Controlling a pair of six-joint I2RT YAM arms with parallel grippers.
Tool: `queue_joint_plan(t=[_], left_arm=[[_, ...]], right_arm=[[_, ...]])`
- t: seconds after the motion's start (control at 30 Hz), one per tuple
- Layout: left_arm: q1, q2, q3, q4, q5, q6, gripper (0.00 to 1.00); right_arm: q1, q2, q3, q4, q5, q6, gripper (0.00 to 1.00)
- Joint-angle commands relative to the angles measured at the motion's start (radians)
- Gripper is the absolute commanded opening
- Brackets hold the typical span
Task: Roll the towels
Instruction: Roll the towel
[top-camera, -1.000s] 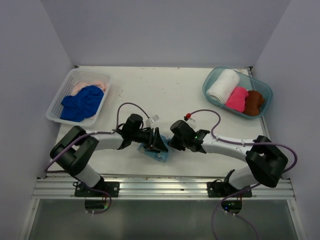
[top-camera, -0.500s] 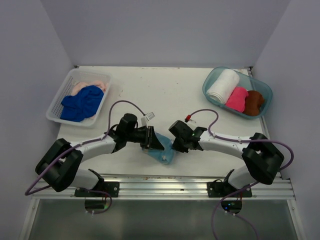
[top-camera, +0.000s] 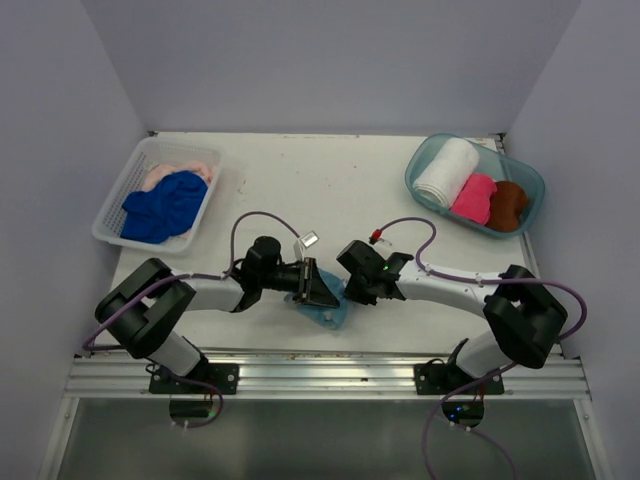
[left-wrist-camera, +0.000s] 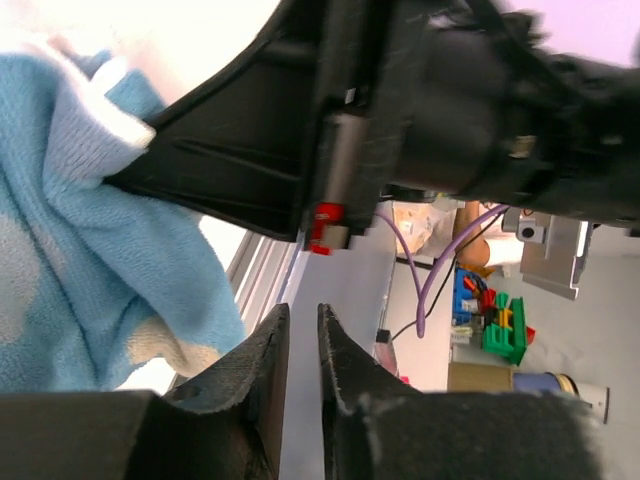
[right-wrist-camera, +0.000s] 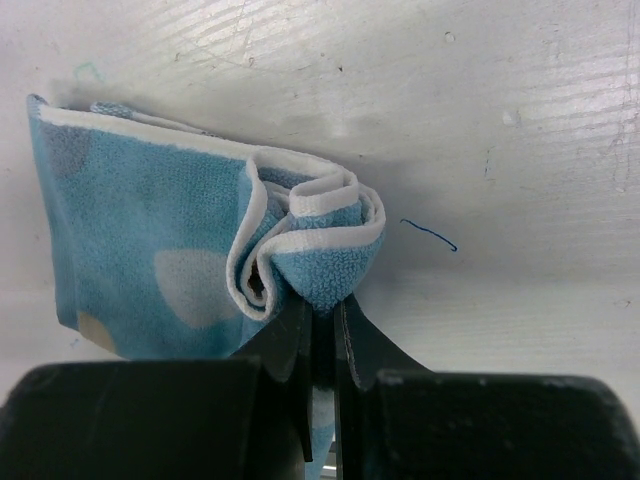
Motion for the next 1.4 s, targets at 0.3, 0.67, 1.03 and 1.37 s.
queue_joint_plan(t=[0.3,0.67,1.03,1.37], left_arm=[[-0.022,0.126,0.002,0.004,-0.042,0.083,0.14],[-0.019,0.221,0.063,-0.194,-0.119,0.234,0.10],[-0.025,0.054,0.157,-0.635,-0.384,0.435,0.09],[-0.191,-0.247,0.195,-0.717,-0.720,0.476,0.27]], right_arm=[[0.000,-0.020,0.003,-0.068,0.030,0.005,0.00],[0.000,-0.033,-0.003,-0.072,0.035,0.008,0.00],[0.000,-0.029,0.018,-0.118,0.049,-0.001,0.00],[-0.003,0.035,0.104,-0.207,0.030,-0.001,0.00]])
